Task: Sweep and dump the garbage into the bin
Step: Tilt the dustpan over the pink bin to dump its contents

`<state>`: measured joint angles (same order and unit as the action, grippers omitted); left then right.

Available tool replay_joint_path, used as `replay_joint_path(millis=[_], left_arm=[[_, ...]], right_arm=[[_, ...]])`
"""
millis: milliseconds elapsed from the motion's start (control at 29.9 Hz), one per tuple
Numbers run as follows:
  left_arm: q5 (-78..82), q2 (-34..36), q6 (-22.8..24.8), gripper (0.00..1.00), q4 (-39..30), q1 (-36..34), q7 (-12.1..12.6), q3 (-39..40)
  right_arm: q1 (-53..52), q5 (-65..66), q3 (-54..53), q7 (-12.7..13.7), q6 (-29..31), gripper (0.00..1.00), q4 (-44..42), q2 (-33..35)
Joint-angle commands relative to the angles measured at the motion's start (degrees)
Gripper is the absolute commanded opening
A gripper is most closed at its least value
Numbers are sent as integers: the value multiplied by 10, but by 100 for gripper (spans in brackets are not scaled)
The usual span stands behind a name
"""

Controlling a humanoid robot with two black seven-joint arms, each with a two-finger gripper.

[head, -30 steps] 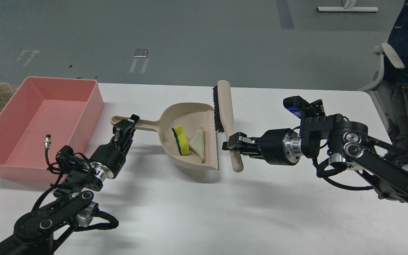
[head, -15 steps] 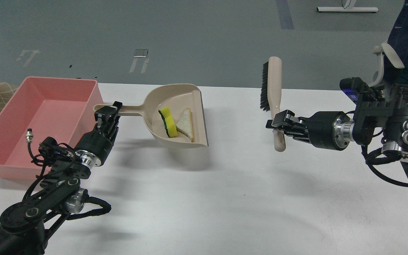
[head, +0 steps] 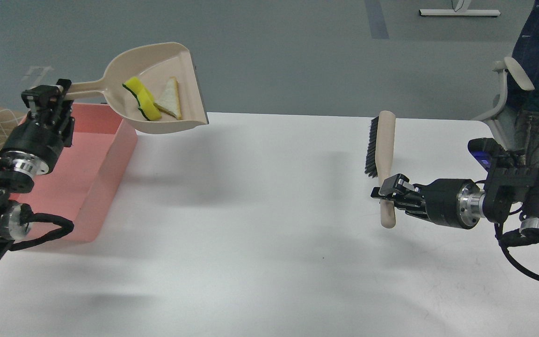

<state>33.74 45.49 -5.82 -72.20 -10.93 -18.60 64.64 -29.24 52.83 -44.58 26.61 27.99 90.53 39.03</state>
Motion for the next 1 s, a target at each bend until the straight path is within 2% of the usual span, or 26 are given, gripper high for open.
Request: replay_joint_path(millis=[0,67,234,334,501,669,735,969], left_arm=[[-19,45,26,0,1,31,1,40],[-36,74,48,0,7,67,1,69],[-30,127,54,0,11,124,-9,82],[-25,165,53,0,26,144,-36,81],[-16,192,53,0,75,145,-53,81],[71,212,49,0,99,146,-94,79],[119,219,45,0,99,147,-94,79],[266,230,-14,0,97,147,-94,78]], right_arm=[[16,1,0,0,0,0,13,-1],[21,1,0,0,0,0,20,-1],[23,1,1,0,0,0,22,-4],[25,1,3,0,0,0,24,-4],[30,1,3,0,0,0,25,-5],[31,1,2,0,0,0,25,-7],[31,1,2,0,0,0,25,-7],[31,2,4,0,0,0,26,-12]])
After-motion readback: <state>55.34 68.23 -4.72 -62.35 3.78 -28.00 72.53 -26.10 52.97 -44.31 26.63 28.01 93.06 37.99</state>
